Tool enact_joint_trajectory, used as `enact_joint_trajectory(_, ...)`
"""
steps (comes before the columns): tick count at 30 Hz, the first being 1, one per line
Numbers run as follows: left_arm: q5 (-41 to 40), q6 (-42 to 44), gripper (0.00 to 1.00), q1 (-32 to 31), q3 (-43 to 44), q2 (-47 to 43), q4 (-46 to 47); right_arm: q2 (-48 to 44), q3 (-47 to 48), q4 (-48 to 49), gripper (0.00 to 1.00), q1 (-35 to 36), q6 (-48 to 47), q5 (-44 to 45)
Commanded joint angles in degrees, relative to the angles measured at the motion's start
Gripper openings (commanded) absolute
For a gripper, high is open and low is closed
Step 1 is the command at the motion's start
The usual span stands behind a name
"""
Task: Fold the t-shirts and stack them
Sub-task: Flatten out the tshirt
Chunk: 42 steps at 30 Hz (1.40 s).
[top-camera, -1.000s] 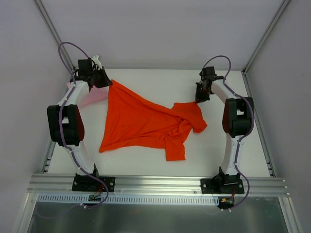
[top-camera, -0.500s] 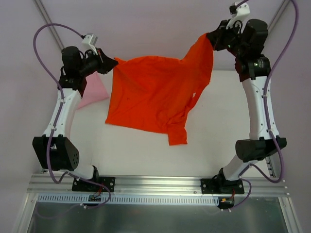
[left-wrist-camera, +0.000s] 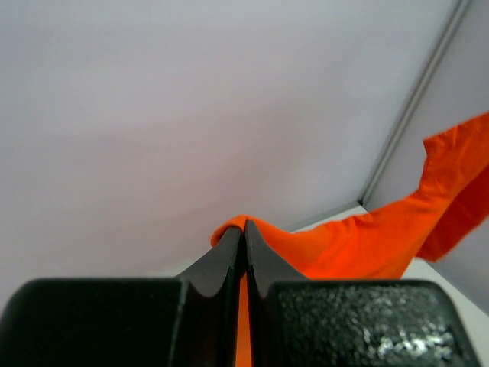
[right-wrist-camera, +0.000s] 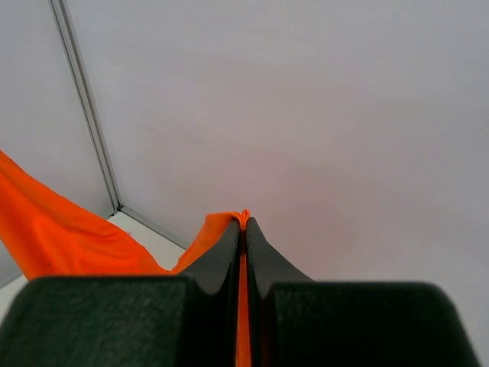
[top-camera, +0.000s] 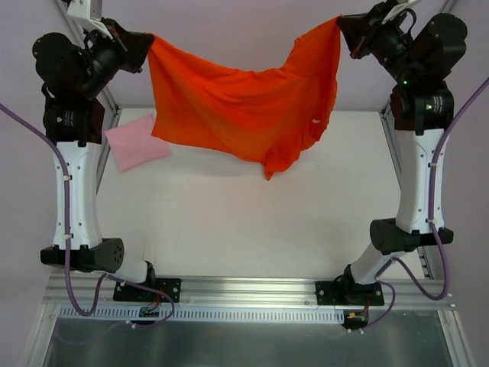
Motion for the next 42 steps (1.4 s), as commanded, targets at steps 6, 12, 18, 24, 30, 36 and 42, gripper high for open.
enact_joint_trajectory(6, -16.6, 3.3, 0.0, 0.2, 8.5, -2.3, -20.7, -5.7, -3.0, -12.8, 0.01, -0.3, -2.8, 6.8)
enact_joint_trajectory(12, -23.9, 5.0, 0.0, 0.3, -4.1, -8.6, -18.1, -10.5, -9.5, -12.0, 0.01, -1.7, -4.9, 10.1)
enact_joint_trajectory(18, -24.5, 3.3, 0.0, 3.3, -9.4, -8.9, -17.4, -11.1, -7.2, -11.3, 0.01, -2.0, -3.5, 5.6)
enact_joint_trajectory(24, -22.7, 3.1, 0.0, 5.8, -7.3, -5.9, -20.7, -11.1, -8.6, -14.0, 0.01, -4.7, -1.2, 7.3)
enact_joint_trajectory(30, -22.4, 3.0, 0.0, 7.1, -3.0, -4.3, -22.2, -11.9, -11.8, -12.0, 0.01, -10.4, 1.0, 3.3)
enact_joint_trajectory(36, -21.7, 3.9, 0.0, 7.1, -0.3, -4.2, -22.3, -10.9, -6.6, -11.7, 0.01, -10.7, 1.1, 1.3)
enact_joint_trajectory(42, -18.4, 5.7, 0.0, 7.1, 3.3, -6.5, -23.6, -13.2, -2.9, -10.7, 0.01, -10.7, 1.7, -2.3)
